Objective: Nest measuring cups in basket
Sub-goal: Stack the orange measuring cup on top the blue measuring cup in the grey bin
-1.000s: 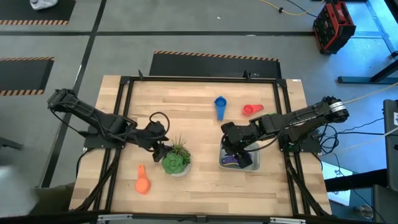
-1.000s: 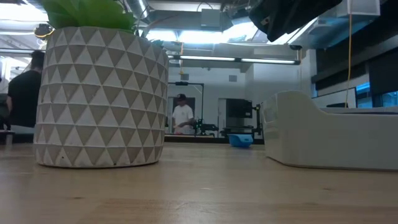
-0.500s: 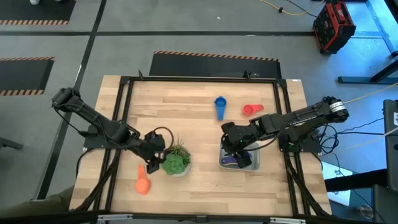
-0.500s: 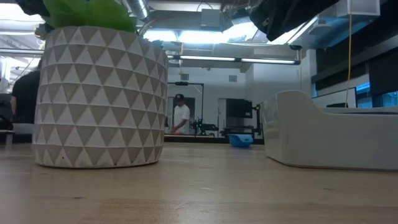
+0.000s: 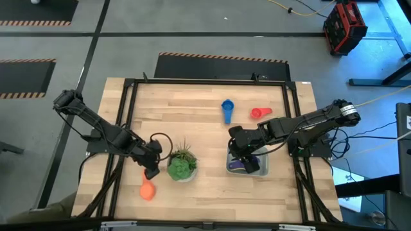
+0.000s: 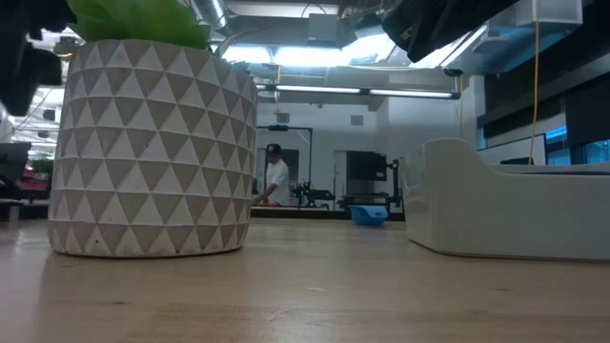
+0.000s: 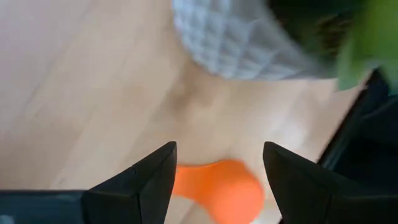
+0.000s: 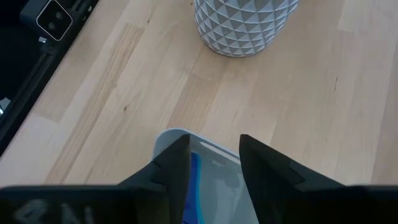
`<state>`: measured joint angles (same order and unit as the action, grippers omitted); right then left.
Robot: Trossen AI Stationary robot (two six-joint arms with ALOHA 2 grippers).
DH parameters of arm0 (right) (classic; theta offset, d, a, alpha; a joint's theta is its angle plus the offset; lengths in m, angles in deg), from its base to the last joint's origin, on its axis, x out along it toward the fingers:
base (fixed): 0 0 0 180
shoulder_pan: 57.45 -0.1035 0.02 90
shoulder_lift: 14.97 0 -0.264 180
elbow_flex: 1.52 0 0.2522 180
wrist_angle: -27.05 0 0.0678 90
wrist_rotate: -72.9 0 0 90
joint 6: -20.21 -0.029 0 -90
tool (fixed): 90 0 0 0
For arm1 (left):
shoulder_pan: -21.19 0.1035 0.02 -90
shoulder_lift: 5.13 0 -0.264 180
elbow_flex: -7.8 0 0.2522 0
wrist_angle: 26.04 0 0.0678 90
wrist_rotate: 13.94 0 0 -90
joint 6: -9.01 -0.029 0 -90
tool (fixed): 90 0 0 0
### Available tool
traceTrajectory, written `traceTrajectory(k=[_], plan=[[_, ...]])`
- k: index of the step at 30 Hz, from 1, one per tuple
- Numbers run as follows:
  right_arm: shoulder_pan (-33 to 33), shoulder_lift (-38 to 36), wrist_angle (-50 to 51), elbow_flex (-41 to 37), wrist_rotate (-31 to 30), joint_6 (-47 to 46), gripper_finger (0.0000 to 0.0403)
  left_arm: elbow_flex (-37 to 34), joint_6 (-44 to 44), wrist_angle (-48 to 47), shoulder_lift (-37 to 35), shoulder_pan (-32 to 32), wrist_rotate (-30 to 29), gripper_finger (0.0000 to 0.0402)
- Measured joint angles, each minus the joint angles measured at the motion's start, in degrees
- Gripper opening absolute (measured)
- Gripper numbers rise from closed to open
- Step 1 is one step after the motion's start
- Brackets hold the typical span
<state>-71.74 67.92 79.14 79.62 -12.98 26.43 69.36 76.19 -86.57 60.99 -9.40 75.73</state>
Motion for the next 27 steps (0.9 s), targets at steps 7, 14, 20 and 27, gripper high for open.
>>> traceTrajectory(k=[7, 14, 20, 27], plan=[[0.00, 0.00, 0.00, 0.00, 0.00, 0.02, 0.0142, 0.00, -1.45, -7.40, 0.00, 0.00, -0.17, 0.0233], [0.00, 0.00, 0.00, 0.00, 0.00, 0.02, 0.0142, 0.00, -11.00, -7.14, 0.00, -1.02, 0.51, 0.0233], [0.00, 0.00, -0.01, 0.00, 0.00, 0.02, 0.0142, -3.37, -12.13, -7.84, -0.02, -3.18, 4.33, 0.0231], [0.00, 0.00, -0.69, 0.00, 0.00, 0.02, 0.0142, -8.32, -12.64, -5.88, -0.02, -3.12, 7.47, 0.0230]])
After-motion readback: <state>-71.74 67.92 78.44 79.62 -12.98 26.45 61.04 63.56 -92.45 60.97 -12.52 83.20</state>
